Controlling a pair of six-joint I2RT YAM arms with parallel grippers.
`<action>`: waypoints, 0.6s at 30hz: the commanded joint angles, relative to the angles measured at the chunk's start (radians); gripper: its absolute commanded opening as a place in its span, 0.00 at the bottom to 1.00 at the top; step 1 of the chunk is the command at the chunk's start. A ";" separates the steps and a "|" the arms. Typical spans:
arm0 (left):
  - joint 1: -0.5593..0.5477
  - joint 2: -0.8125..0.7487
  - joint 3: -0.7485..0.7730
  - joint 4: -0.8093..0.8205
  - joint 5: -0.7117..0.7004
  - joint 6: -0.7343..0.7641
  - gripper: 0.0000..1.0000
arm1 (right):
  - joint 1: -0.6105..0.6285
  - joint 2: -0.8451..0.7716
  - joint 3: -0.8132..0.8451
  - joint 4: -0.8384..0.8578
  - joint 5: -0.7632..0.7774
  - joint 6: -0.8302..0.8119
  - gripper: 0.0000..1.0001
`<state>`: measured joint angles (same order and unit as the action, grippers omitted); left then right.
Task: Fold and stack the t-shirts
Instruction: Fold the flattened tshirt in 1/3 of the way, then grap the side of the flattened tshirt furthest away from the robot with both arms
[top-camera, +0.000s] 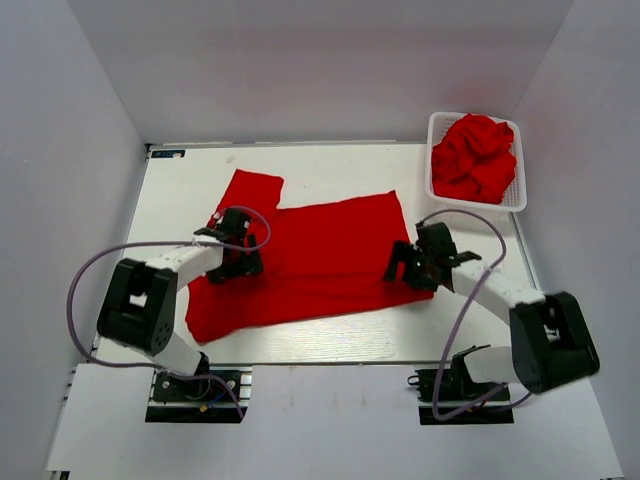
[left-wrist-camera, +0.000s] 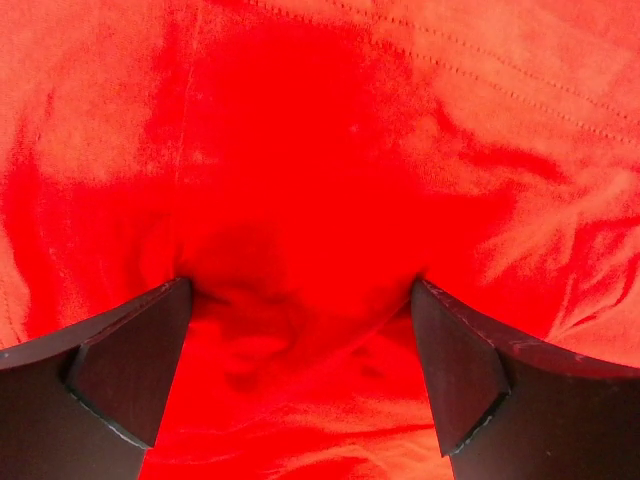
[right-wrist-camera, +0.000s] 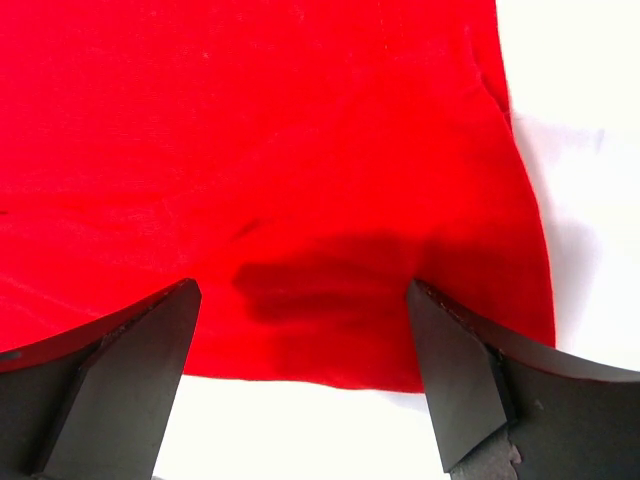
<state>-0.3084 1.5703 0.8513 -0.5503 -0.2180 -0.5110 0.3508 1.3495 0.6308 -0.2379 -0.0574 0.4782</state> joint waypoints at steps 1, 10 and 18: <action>-0.009 -0.055 -0.098 -0.097 0.029 -0.063 1.00 | 0.019 -0.073 -0.126 -0.225 -0.044 0.085 0.90; -0.009 -0.044 0.137 -0.126 -0.014 -0.015 1.00 | 0.048 -0.296 0.019 -0.319 -0.035 -0.013 0.90; 0.023 0.163 0.639 -0.187 -0.125 0.040 1.00 | 0.039 -0.054 0.321 -0.086 0.125 -0.058 0.90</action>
<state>-0.3050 1.6722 1.3048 -0.7055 -0.2642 -0.4946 0.3931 1.2167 0.8406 -0.4496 -0.0322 0.4526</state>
